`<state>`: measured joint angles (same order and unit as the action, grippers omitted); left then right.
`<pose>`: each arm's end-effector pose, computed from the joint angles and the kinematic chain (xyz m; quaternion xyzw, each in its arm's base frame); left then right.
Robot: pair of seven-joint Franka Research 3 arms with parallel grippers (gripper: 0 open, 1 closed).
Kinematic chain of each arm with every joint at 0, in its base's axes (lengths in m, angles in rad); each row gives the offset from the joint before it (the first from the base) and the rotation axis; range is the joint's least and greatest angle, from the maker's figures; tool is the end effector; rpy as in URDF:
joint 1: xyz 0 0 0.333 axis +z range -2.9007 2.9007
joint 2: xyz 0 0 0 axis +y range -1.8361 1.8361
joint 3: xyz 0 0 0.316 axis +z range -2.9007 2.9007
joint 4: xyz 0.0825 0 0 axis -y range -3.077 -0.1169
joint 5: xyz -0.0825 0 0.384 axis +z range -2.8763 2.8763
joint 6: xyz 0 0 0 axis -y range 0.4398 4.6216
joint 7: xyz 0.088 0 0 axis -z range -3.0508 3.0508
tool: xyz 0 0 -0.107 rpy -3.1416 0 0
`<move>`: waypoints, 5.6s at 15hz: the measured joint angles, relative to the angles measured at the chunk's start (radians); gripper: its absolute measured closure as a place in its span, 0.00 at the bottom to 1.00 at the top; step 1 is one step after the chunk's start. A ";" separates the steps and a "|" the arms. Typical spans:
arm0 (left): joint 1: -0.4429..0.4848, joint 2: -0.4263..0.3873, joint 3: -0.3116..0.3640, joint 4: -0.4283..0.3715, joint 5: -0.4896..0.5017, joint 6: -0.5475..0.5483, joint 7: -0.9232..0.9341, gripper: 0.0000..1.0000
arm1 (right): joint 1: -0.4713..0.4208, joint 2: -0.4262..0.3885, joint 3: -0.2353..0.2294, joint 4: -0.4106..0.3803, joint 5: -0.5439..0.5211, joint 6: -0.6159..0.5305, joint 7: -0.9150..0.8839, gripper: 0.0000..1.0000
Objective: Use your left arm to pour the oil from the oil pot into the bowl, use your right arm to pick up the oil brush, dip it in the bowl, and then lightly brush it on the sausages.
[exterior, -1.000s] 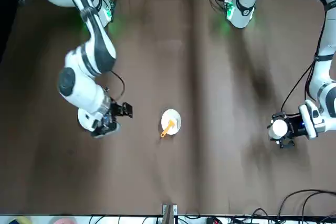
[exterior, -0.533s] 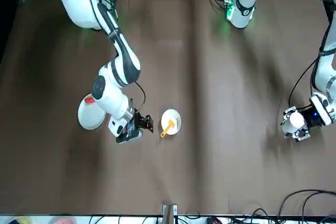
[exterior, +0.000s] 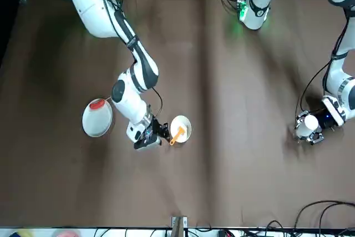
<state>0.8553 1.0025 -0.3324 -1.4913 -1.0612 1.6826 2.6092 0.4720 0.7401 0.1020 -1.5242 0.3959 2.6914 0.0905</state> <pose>0.5916 0.2799 0.1185 0.5739 -0.4885 0.5731 0.3217 0.6404 0.3809 0.2670 -0.9651 -0.0583 -0.1450 0.2103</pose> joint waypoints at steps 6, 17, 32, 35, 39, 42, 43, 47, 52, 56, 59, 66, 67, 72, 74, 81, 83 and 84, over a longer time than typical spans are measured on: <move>0.013 0.030 0.000 0.002 -0.007 -0.033 0.005 0.47 | 0.024 0.067 0.000 0.030 0.000 0.044 -0.001 0.48; -0.062 -0.010 0.181 0.076 0.064 0.037 0.007 0.00 | 0.037 0.116 0.001 0.073 -0.001 0.044 -0.009 0.48; -0.167 -0.346 0.175 0.098 0.390 0.063 -0.345 0.00 | 0.052 0.133 0.000 0.075 -0.001 0.060 -0.035 0.58; -0.264 -0.502 0.169 0.099 0.559 0.062 -0.646 0.00 | 0.052 0.134 0.000 0.075 -0.001 0.061 -0.039 0.58; -0.451 -0.640 0.161 0.087 0.762 0.054 -1.028 0.00 | 0.052 0.136 0.000 0.079 -0.001 0.064 -0.039 0.58; -0.603 -0.680 0.159 0.070 0.900 0.053 -1.270 0.00 | 0.055 0.140 0.001 0.085 -0.001 0.064 -0.040 0.58; -0.643 -0.682 0.159 0.065 0.933 0.053 -1.336 0.00 | 0.056 0.142 0.001 0.087 -0.001 0.065 -0.040 0.58; -0.776 -0.684 0.157 0.046 1.030 0.015 -1.705 0.00 | 0.060 0.150 0.001 0.092 -0.001 0.088 -0.040 0.60; -0.901 -0.691 0.155 0.037 1.045 -0.064 -2.241 0.00 | 0.060 0.154 0.001 0.094 -0.001 0.089 -0.044 0.67; -0.891 -0.733 0.157 0.031 1.081 -0.100 -2.425 0.00 | 0.060 0.154 0.001 0.094 -0.001 0.089 -0.054 0.70; -0.847 -0.820 0.158 -0.018 1.082 -0.124 -2.444 0.00 | 0.060 0.154 0.001 0.094 -0.001 0.089 -0.056 0.72; -0.820 -0.944 0.166 -0.094 1.082 -0.122 -2.486 0.00 | 0.060 0.154 0.001 0.098 -0.001 0.090 -0.056 0.74; -0.820 -0.940 0.166 -0.093 1.082 -0.119 -2.501 0.00 | 0.060 0.154 0.001 0.099 -0.001 0.090 -0.056 0.74; -0.826 -0.922 0.165 -0.089 1.084 -0.116 -2.594 0.00 | 0.060 0.154 0.001 0.102 -0.001 0.094 -0.056 0.83; -0.823 -0.910 0.168 -0.089 1.094 -0.113 -2.595 0.00 | 0.060 0.154 0.001 0.103 -0.001 0.095 -0.056 0.84; -0.811 -0.897 0.171 -0.085 1.117 -0.109 -2.696 0.00 | 0.060 0.154 0.001 0.104 0.000 0.096 -0.054 0.89; -0.811 -0.897 0.171 -0.084 1.117 -0.109 -2.726 0.00 | 0.060 0.154 0.001 0.106 0.000 0.098 -0.050 0.92; -0.811 -0.897 0.171 -0.083 1.117 -0.109 -2.730 0.00 | 0.060 0.154 0.001 0.108 0.001 0.099 -0.041 0.94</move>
<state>0.0447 0.1056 -0.1609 -1.5740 0.0563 1.5738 -0.1204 0.5318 0.8940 0.1029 -1.4159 0.3965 2.7899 0.0495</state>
